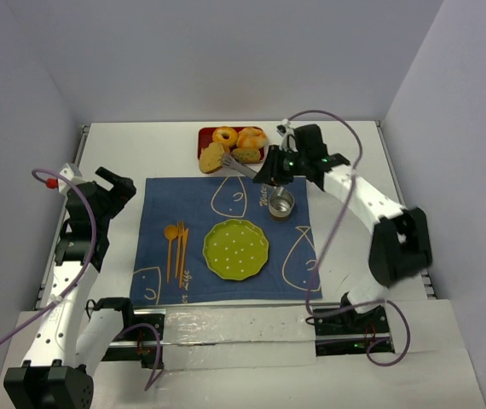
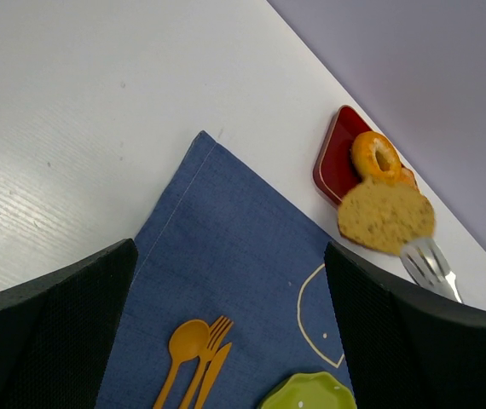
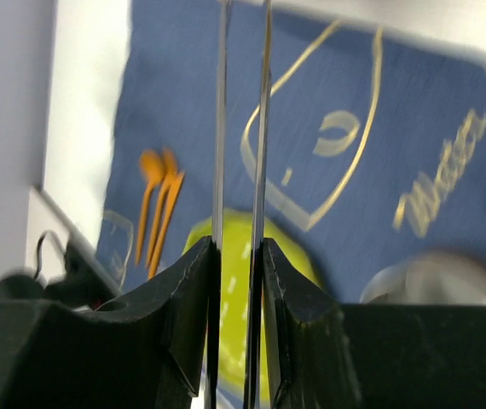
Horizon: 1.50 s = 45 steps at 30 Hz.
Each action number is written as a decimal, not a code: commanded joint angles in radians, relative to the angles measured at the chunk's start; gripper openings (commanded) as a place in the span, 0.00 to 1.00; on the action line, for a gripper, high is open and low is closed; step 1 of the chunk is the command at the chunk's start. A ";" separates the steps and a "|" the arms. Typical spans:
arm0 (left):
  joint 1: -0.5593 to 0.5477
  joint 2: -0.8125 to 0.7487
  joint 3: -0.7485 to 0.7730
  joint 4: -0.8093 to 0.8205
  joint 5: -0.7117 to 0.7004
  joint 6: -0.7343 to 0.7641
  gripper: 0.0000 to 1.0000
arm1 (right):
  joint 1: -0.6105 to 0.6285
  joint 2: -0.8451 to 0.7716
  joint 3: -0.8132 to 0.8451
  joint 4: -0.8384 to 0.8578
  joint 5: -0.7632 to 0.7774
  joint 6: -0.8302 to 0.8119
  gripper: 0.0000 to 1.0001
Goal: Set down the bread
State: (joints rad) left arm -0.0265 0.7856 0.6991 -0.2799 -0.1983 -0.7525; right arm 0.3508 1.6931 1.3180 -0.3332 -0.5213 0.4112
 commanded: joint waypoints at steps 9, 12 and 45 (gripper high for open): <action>-0.001 0.010 -0.005 0.051 0.058 -0.005 0.99 | 0.025 -0.722 -0.461 -0.147 0.014 0.077 0.00; -0.001 0.009 -0.004 0.047 0.059 -0.007 0.99 | 0.030 -0.828 -0.517 -0.292 0.005 0.078 0.00; -0.001 -0.011 -0.009 0.046 0.052 -0.010 0.99 | 0.031 -0.998 -0.553 -0.613 -0.068 0.050 0.55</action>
State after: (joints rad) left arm -0.0265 0.7765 0.6910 -0.2718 -0.1524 -0.7534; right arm 0.3771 0.7062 0.6924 -0.9361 -0.6047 0.4738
